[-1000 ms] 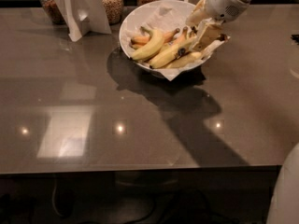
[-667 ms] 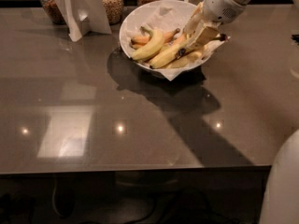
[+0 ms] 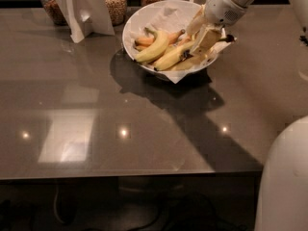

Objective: Pick banana from white bowl

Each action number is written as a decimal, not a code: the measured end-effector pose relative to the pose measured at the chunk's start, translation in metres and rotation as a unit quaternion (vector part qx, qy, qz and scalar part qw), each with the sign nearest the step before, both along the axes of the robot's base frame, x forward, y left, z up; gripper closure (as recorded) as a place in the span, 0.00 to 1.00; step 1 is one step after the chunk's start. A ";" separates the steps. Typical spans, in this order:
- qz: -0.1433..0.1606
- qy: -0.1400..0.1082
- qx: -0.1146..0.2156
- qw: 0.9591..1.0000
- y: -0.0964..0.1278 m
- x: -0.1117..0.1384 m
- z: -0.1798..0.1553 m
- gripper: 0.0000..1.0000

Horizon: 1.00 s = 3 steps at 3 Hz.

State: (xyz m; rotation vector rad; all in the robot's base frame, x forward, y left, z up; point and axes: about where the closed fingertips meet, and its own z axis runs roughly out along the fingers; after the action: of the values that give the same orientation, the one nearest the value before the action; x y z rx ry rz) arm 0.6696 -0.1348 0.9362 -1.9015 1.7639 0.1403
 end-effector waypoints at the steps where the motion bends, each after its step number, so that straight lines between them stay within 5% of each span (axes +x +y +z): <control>1: 0.001 0.004 0.000 1.000 0.001 0.004 -0.004 0.46; 3: -0.008 0.016 -0.008 1.000 -0.006 0.008 -0.015 0.47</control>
Offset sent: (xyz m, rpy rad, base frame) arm 0.0057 -0.0089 -0.0087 -0.0134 0.0345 -0.0113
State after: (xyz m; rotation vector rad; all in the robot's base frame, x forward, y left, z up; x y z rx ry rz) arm 0.6780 -0.1407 0.9216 -1.9062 1.8051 0.1514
